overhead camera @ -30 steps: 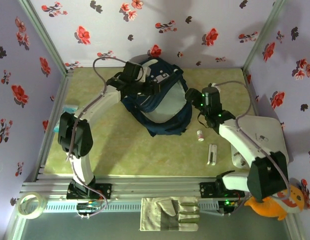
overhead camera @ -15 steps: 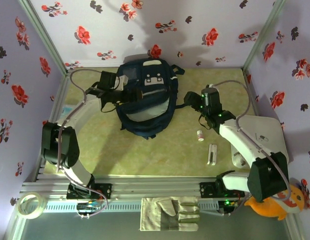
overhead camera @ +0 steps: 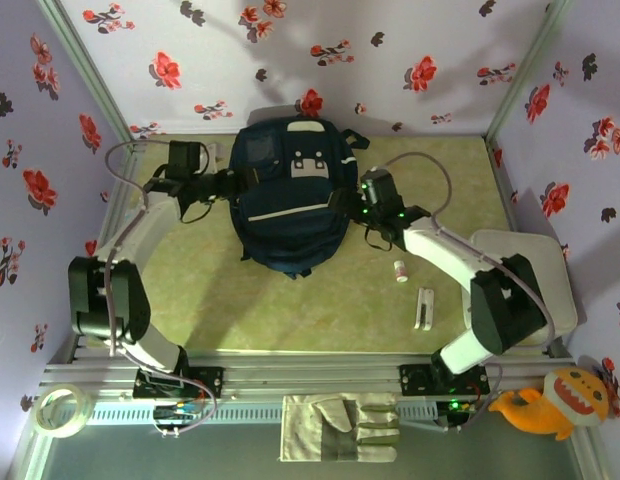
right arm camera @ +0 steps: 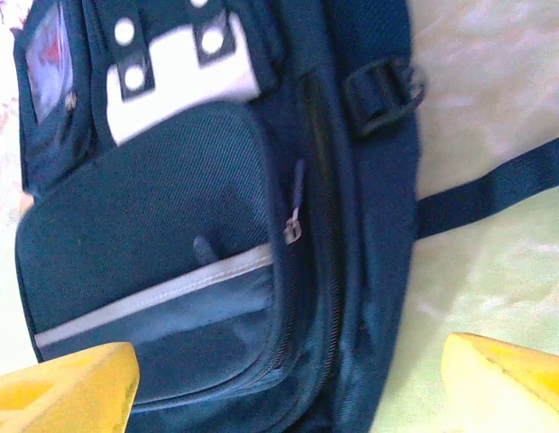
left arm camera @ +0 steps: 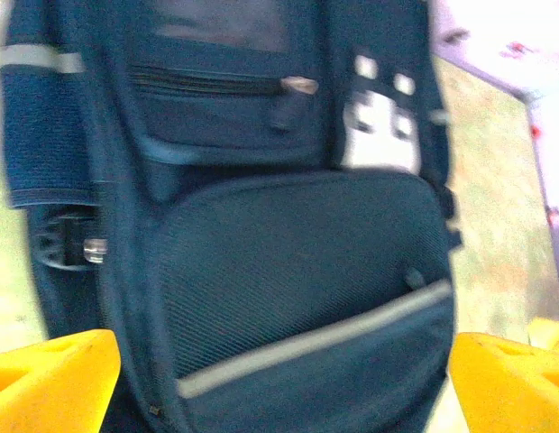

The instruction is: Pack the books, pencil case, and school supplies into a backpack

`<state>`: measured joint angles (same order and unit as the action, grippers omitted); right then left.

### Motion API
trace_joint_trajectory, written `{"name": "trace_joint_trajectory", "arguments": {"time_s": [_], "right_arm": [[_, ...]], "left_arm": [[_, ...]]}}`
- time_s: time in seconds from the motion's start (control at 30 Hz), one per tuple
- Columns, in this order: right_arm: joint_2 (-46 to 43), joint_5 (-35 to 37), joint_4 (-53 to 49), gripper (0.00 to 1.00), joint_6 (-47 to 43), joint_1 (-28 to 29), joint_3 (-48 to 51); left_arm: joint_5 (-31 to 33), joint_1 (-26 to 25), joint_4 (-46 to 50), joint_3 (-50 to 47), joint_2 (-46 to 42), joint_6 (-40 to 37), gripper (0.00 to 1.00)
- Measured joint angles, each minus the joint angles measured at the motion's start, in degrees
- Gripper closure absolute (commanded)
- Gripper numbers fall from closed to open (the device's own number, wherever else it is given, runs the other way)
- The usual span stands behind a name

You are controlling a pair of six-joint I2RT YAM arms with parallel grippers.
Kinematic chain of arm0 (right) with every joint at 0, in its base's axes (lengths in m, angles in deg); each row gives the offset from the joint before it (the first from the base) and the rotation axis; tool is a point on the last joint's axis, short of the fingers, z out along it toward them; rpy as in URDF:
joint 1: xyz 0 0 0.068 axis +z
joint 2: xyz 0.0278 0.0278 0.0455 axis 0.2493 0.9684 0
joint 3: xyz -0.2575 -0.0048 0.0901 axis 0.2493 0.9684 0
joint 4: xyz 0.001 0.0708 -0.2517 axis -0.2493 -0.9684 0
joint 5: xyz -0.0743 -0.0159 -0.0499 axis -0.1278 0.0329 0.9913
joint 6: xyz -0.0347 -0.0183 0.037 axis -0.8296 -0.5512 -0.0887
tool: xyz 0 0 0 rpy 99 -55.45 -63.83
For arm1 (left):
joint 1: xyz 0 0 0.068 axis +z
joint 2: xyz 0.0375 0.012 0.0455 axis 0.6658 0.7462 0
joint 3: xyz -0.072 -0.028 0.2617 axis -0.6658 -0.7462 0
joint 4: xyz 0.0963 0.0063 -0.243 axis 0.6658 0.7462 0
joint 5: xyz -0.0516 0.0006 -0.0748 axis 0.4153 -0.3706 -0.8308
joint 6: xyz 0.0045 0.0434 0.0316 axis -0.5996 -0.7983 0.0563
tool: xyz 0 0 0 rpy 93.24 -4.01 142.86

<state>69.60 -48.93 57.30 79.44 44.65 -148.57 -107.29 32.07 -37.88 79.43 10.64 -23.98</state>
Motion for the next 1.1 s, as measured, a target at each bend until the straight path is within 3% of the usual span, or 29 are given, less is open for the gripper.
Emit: {"name": "trace_joint_trajectory", "arguments": {"time_s": [0.23, 0.43, 0.73, 0.9, 1.1], "right_arm": [[8.85, -1.64, -2.71, 0.16, -0.04, 3.61, -5.7], [12.55, -1.09, -5.51, 0.16, -0.26, 4.2, -6.21], [16.46, 3.65, -9.09, 0.2, -2.62, 2.91, -8.24], [17.18, 4.2, -9.11, 0.21, -3.67, 0.9, -8.46], [17.44, 4.61, -9.38, 0.2, -5.27, -1.2, -9.18]], "left_arm": [[0.81, 3.19, 0.72, 10.43, 16.87, 1.79, 0.14], [-2.34, 4.07, 0.85, 20.96, 27.1, 1.62, 0.31], [-9.57, 4.24, 0.02, 24.26, 32.44, 3.5, 0.53], [-12.48, 4.22, -0.44, 24.22, 32.74, 5.68, 0.75], [-14.69, 4.24, -7.04, 18.18, 31.12, 9.99, 0.86]]}}
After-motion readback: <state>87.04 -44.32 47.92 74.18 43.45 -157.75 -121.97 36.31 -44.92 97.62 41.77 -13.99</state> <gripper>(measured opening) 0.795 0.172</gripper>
